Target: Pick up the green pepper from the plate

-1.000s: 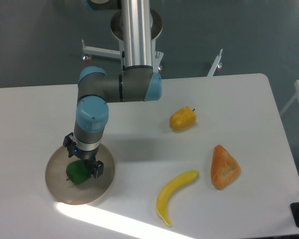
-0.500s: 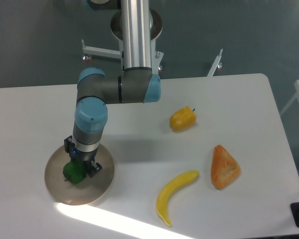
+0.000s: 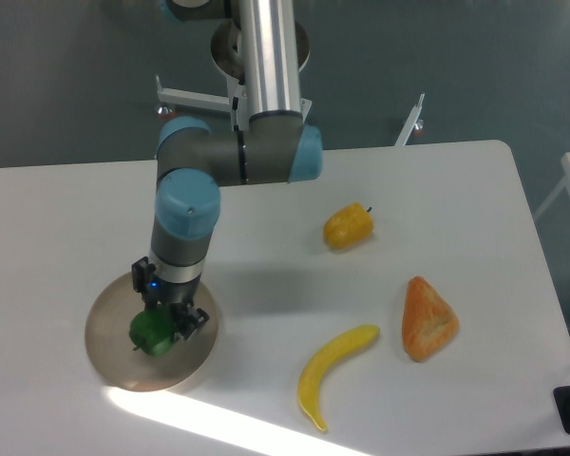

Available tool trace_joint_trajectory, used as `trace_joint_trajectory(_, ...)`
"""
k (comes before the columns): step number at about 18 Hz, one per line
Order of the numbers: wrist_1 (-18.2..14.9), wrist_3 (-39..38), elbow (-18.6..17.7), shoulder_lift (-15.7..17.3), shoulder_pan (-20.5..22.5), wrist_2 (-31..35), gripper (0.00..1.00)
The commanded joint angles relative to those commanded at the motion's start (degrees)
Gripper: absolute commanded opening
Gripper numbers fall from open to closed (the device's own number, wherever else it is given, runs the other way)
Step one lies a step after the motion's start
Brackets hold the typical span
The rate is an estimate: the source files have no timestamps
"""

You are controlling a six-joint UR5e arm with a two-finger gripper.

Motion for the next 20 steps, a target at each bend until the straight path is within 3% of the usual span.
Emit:
trace_joint_trajectory(3,-5.0,4.22,3.69,0.53,3.96,0.79,0.36)
trace_joint_trajectory(6,-7.65,8.62,5.72,0.53,7.74,1.76,0.36)
trace_joint_trajectory(10,-7.66,14.34,5.37,0.8,11.53,1.76,0.36)
trace_joint_trajectory(20,-7.04,14.61,5.98,0.53,13.73,3.96,0.37)
